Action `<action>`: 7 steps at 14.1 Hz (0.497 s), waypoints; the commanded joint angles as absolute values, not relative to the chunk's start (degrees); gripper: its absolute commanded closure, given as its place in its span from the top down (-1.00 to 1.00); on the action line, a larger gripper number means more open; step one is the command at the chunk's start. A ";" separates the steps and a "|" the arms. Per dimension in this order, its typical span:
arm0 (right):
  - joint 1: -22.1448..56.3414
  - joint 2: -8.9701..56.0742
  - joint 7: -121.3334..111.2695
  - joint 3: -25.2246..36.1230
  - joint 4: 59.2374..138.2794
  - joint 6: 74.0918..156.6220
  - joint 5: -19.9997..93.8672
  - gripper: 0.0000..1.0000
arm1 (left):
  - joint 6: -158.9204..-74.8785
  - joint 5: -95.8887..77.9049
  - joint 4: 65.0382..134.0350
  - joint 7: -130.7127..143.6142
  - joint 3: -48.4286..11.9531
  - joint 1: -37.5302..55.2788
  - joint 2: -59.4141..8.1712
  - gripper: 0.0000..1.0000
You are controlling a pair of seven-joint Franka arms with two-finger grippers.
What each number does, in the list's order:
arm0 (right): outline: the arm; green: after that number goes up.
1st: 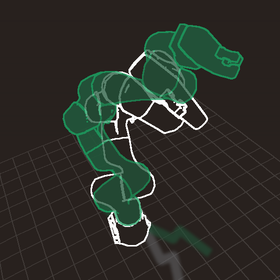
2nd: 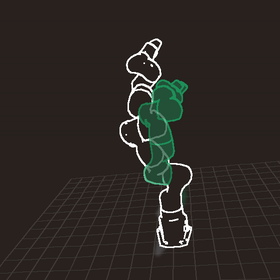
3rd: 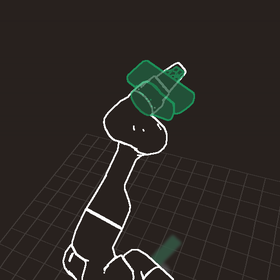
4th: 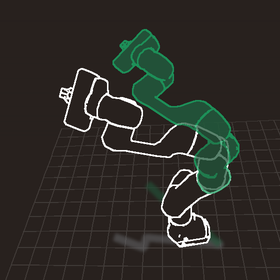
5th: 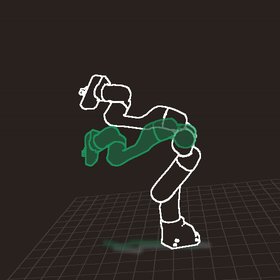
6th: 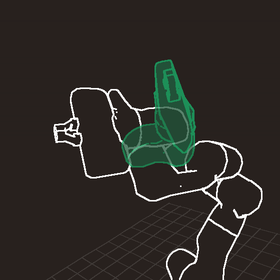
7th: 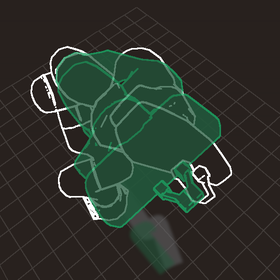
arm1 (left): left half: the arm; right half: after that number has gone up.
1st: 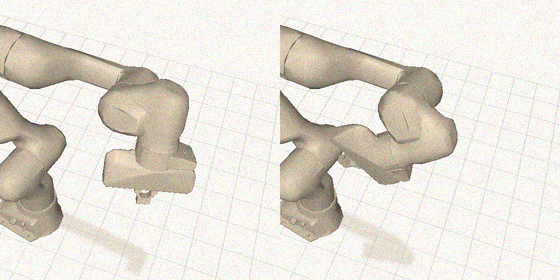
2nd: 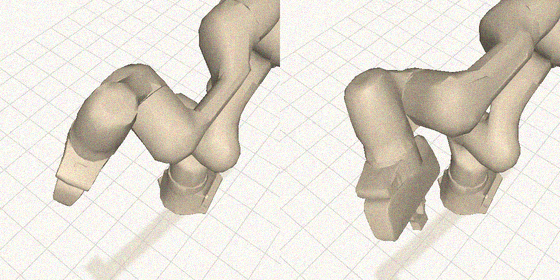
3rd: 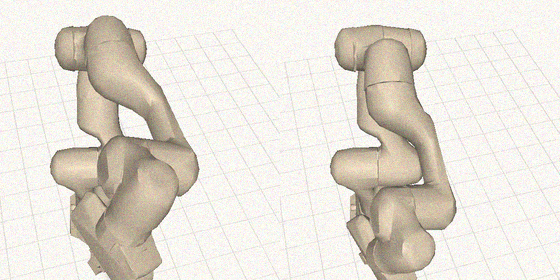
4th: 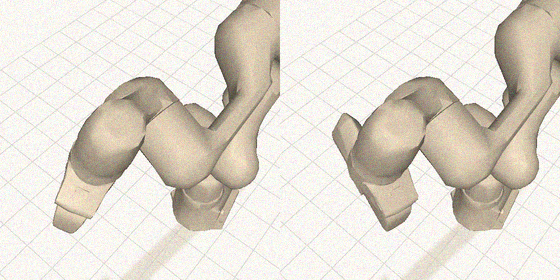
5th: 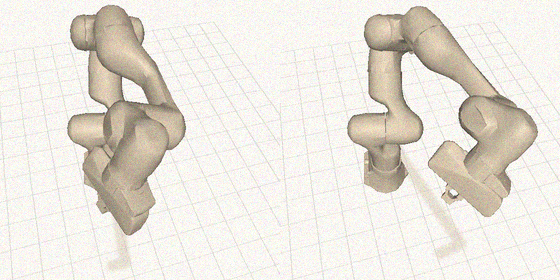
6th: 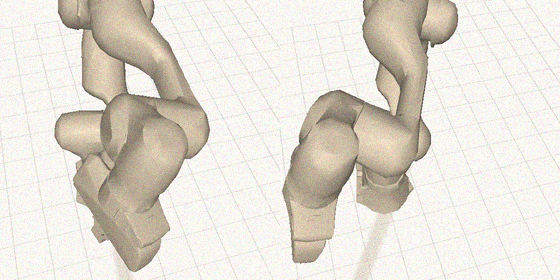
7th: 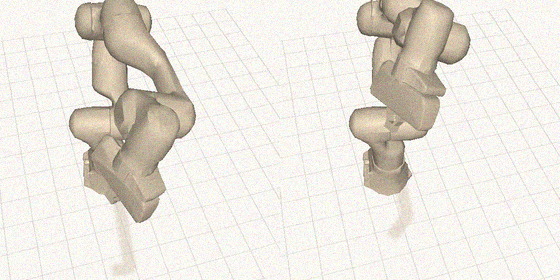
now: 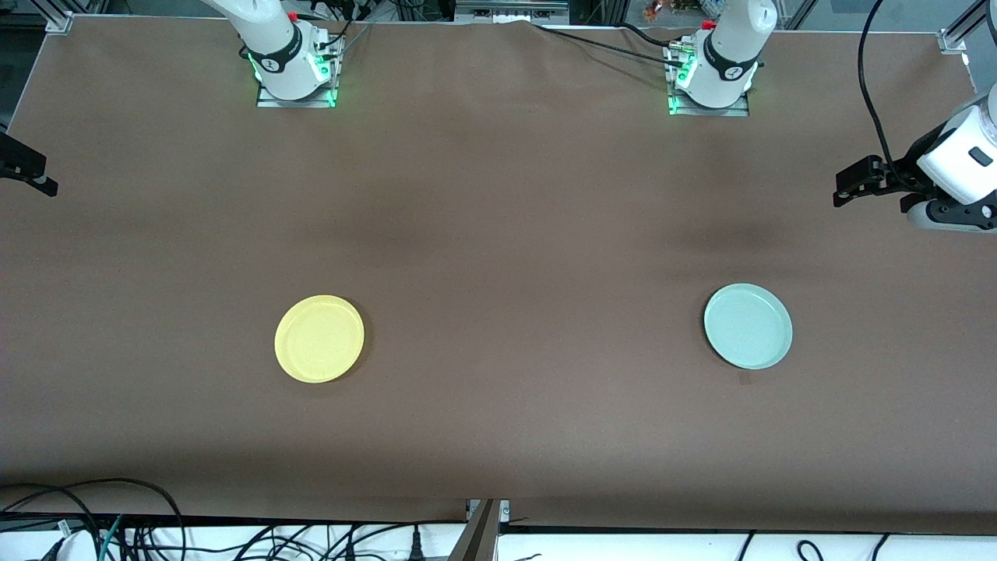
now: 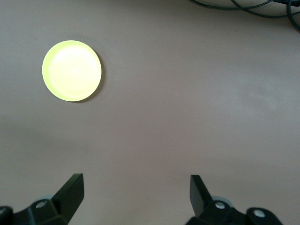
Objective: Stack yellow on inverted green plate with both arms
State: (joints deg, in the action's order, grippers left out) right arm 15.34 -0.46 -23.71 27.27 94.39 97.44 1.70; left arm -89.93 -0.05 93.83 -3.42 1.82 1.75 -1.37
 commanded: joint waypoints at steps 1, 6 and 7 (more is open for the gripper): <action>15.73 -1.06 -24.17 26.46 94.48 97.82 1.67 1.00 | -88.51 -1.41 91.41 -3.60 1.93 1.58 -2.55 1.00; 15.73 -0.88 -24.08 26.19 94.48 98.53 1.67 1.00 | -88.42 -1.49 91.41 -3.52 1.76 1.67 -2.64 1.00; 15.73 -0.88 -24.08 26.19 94.48 98.53 1.67 1.00 | -88.50 -1.49 91.58 -3.69 1.76 1.67 -2.64 1.00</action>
